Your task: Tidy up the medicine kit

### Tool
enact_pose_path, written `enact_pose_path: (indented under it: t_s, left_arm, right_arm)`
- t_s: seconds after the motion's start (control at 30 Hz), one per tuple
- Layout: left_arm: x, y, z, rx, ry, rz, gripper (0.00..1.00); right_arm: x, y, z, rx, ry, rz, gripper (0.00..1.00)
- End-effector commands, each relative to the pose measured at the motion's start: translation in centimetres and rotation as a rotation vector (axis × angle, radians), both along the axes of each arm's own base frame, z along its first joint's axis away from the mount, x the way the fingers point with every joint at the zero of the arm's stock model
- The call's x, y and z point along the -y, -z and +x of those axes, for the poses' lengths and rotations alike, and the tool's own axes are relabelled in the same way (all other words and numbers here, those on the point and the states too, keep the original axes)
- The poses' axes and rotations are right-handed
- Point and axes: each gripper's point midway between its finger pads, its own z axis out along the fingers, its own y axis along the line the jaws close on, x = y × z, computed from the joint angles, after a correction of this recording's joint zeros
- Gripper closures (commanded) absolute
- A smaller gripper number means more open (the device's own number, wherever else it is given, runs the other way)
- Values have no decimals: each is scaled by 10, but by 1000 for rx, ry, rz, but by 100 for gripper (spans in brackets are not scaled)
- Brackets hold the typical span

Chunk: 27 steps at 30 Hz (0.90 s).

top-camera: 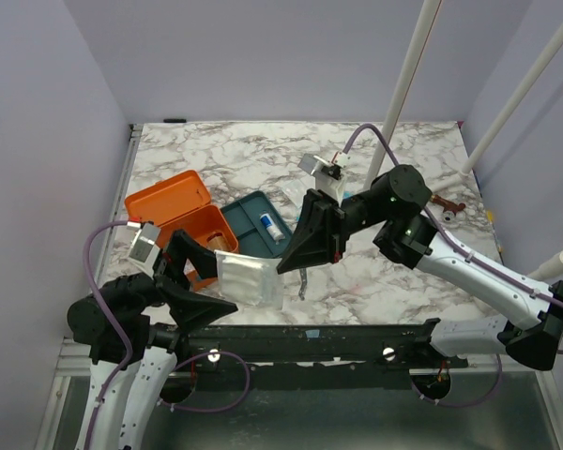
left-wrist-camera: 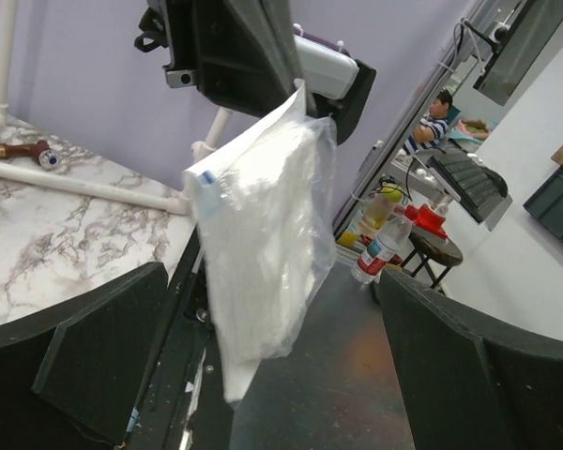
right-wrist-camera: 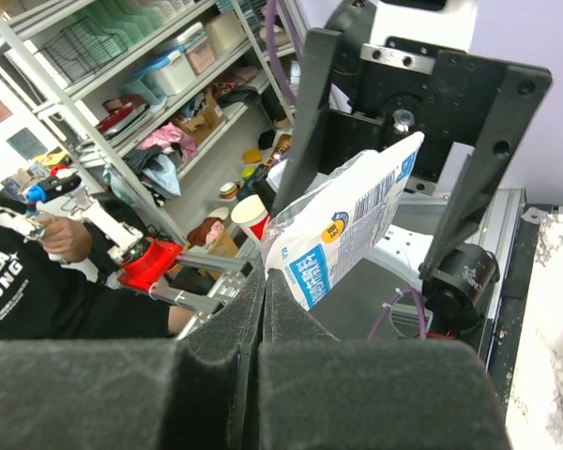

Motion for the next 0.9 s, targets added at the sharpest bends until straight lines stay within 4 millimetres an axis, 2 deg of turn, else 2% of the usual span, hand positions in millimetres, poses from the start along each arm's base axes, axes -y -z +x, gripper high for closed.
enact_pose_path:
  t_s: [0.0, 0.07, 0.13, 0.37, 0.47, 0.53, 0.63, 0.73, 0.83, 0.87]
  left_arm:
    - [-1, 3, -15, 47, 29, 14, 5]
    - [-2, 5, -15, 40, 11, 23, 8]
    - [-3, 8, -14, 34, -8, 34, 16]
    - [-4, 16, -7, 4, -53, 49, 57]
    - [-3, 20, -2, -14, -67, 51, 80]
    - [-3, 23, 2, -27, -80, 52, 91]
    - [-4, 30, 13, -58, -124, 63, 100]
    - [-7, 40, 29, -101, -201, 85, 100]
    - [-13, 52, 48, -169, -313, 120, 100]
    - [-17, 56, 57, -193, -370, 134, 100]
  right_arm:
    - [-10, 13, 8, -10, 47, -18, 99]
    - [-13, 16, 12, -7, 71, -25, 99]
    - [-14, 21, 13, -9, 76, -37, 99]
    - [-18, 40, 22, -25, 126, -75, 99]
    - [-18, 46, 23, -29, 135, -92, 99]
    - [-17, 50, 25, -24, 161, -103, 99]
    - [-16, 58, 30, -10, 204, -124, 99]
    - [-17, 69, 42, -11, 284, -164, 91]
    - [-17, 79, 62, -24, 422, -212, 61]
    - [-16, 86, 75, -38, 503, -247, 55]
